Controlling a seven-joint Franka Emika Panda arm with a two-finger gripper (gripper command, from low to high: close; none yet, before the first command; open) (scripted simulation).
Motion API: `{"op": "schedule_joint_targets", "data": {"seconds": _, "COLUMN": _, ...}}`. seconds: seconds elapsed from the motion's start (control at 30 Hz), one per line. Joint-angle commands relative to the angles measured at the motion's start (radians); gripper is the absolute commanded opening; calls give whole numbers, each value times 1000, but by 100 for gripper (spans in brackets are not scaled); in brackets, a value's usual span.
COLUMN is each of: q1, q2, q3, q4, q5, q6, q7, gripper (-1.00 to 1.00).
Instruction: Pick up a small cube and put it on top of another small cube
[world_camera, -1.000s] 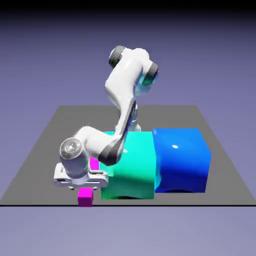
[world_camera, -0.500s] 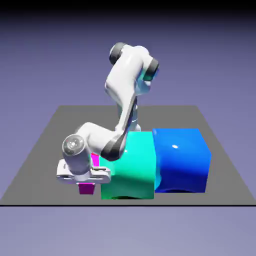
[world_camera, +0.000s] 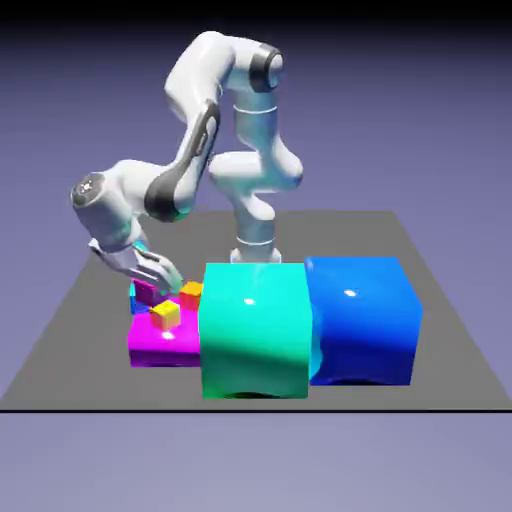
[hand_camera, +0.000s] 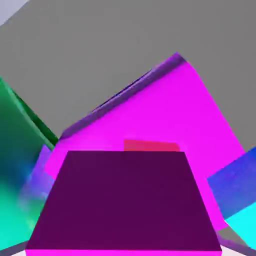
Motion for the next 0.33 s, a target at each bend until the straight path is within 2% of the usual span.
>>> {"op": "schedule_joint_targets", "data": {"seconds": 0.0, "q1": 7, "q2": 0, "q3": 0, "q4": 0, "q5": -3, "q6": 0, "q7": 1, "gripper": -100}}
{"op": "schedule_joint_targets", "data": {"seconds": 0.2, "q1": 7, "q2": 62, "q3": 13, "q4": -122, "q5": 36, "q6": 176, "q7": -29, "gripper": -100}}
{"op": "schedule_joint_targets", "data": {"seconds": 0.23, "q1": 7, "q2": 62, "q3": 13, "q4": -122, "q5": 36, "q6": 176, "q7": -29, "gripper": 100}}
{"op": "schedule_joint_targets", "data": {"seconds": 0.3, "q1": 7, "q2": 47, "q3": 10, "q4": -92, "q5": 27, "q6": 132, "q7": -22, "gripper": 100}}
